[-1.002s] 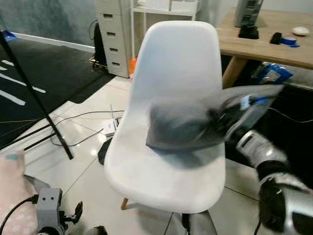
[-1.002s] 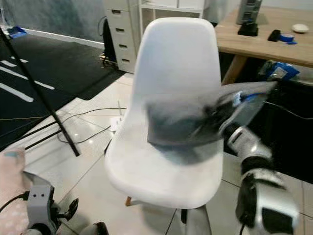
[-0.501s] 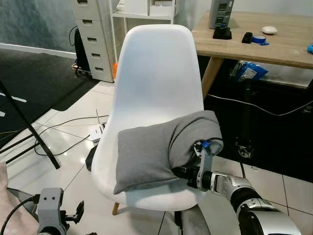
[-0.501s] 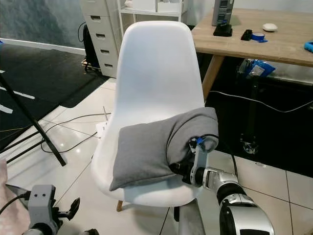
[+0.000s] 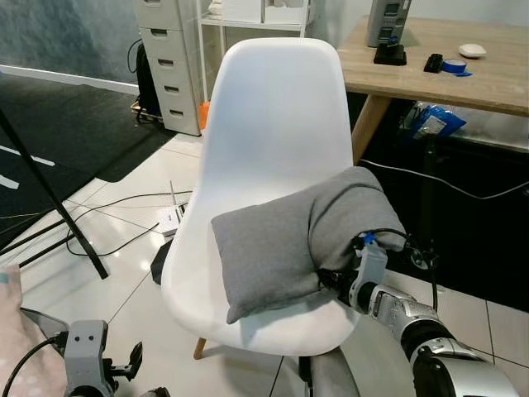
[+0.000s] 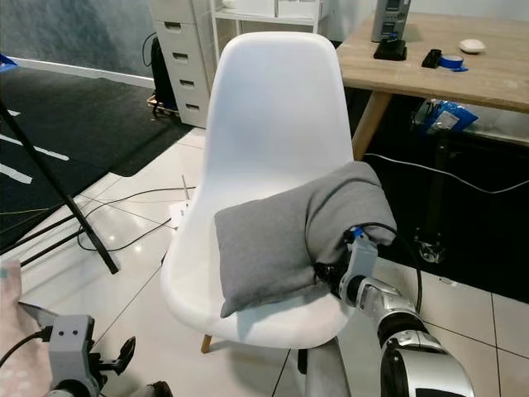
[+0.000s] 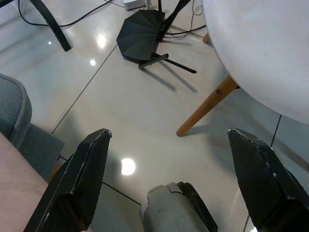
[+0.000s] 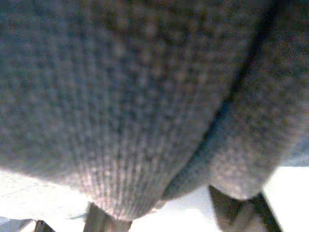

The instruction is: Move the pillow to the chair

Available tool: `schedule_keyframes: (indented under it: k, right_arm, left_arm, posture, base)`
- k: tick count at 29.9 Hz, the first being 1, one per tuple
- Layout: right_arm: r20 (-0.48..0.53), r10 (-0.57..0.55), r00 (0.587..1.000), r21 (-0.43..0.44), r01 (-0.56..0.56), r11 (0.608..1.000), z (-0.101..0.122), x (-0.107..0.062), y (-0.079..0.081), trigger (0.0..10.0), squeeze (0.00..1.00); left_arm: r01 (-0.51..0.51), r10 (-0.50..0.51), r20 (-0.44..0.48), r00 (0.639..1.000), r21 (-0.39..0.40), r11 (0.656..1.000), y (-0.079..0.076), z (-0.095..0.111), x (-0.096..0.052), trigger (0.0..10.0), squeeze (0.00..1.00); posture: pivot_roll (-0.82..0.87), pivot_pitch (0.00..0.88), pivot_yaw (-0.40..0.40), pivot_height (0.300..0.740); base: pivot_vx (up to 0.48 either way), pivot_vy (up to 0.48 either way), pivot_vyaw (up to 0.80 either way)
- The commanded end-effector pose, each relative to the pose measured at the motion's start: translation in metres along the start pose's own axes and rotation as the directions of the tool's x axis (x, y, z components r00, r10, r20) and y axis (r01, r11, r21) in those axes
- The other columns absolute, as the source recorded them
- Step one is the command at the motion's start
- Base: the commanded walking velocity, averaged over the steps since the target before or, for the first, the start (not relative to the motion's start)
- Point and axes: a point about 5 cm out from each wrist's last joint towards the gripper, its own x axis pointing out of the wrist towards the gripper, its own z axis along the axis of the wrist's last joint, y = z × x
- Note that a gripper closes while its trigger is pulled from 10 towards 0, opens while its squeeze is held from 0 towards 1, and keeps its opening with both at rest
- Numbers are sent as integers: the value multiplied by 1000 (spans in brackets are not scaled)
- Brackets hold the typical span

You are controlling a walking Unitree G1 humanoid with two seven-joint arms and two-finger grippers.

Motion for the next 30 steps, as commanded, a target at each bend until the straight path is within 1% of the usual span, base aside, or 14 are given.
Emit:
schedule_keyframes:
  k: [1,7,9,10,13,14,15,16,17,22,25,27,28,30]
  right_arm:
    - [55,19,998,27,-21,999,7,0,1,10000,1000]
    - [55,304,951,30,-306,951,10,2,26,10000,1000]
    - [-28,487,873,17,-487,873,7,-2,38,10000,1000]
    - [-28,487,873,17,-487,873,7,-2,38,10000,1000]
    - [-79,648,758,51,-646,762,7,-12,47,10000,1000]
    - [-79,648,758,51,-646,762,7,-12,47,10000,1000]
    - [-81,686,723,70,-682,728,8,-16,48,10000,780]
    - [-81,686,723,70,-682,728,8,-16,48,10000,780]
    - [-86,722,686,105,-715,691,7,-20,49,10000,0]
    - [-127,780,613,139,-768,626,-1,-30,51,10000,0]
    - [-113,782,612,142,-769,623,-4,-31,49,10000,0]
    - [-4,730,684,184,-717,673,-4,-26,41,10000,0]
    - [-4,730,684,184,-717,673,-4,-26,41,10000,0]
    - [132,683,718,247,-691,679,-1,-23,36,10000,0]
  left_arm:
    - [-6,6,-20,1000,-7,1000,-1,-6,-1,10000,0]
    - [-12,12,-19,1000,-4,1000,0,-6,0,10000,0]
    - [-22,22,-23,1000,1,1000,2,-6,1,10000,0]
    - [-22,22,-23,1000,1,1000,2,-6,1,10000,0]
    - [-28,28,-24,999,4,1000,2,-6,2,10000,0]
    - [-28,28,-24,999,4,1000,2,-6,2,10000,0]
    - [-28,28,-25,999,5,1000,2,-6,2,10000,0]
    - [-28,28,-25,999,5,1000,2,-6,2,10000,0]
    - [-29,29,-26,999,7,1000,2,-7,2,10000,0]
    - [-31,31,-30,999,11,999,2,-7,2,10000,0]
    - [-35,35,-34,999,13,999,3,-8,1,10000,0]
    - [-49,50,-44,998,18,999,7,-10,1,10000,0]
    - [-49,50,-44,998,18,999,7,-10,1,10000,0]
    - [-62,63,-48,997,25,998,9,-12,2,10000,0]
  posture:
    - [-118,137,17,445]
    - [-124,135,16,445]
    - [-131,132,12,445]
    - [-131,132,12,445]
    - [-135,128,7,445]
    - [-135,128,7,445]
    - [-136,126,4,445]
    - [-136,126,4,445]
    - [-137,125,3,445]
    - [-137,124,-2,445]
    - [-137,123,-4,445]
    - [-146,105,-11,445]
    - [-146,105,-11,445]
    - [-143,101,-12,445]
  base:
    - [0,0,0]
    - [0,0,0]
    - [0,0,0]
    - [0,0,0]
    - [0,0,0]
    - [0,0,0]
    - [0,0,0]
    - [0,0,0]
    - [0,0,0]
    - [0,0,0]
    - [0,0,0]
    - [0,0,0]
    - [0,0,0]
    - [0,0,0]
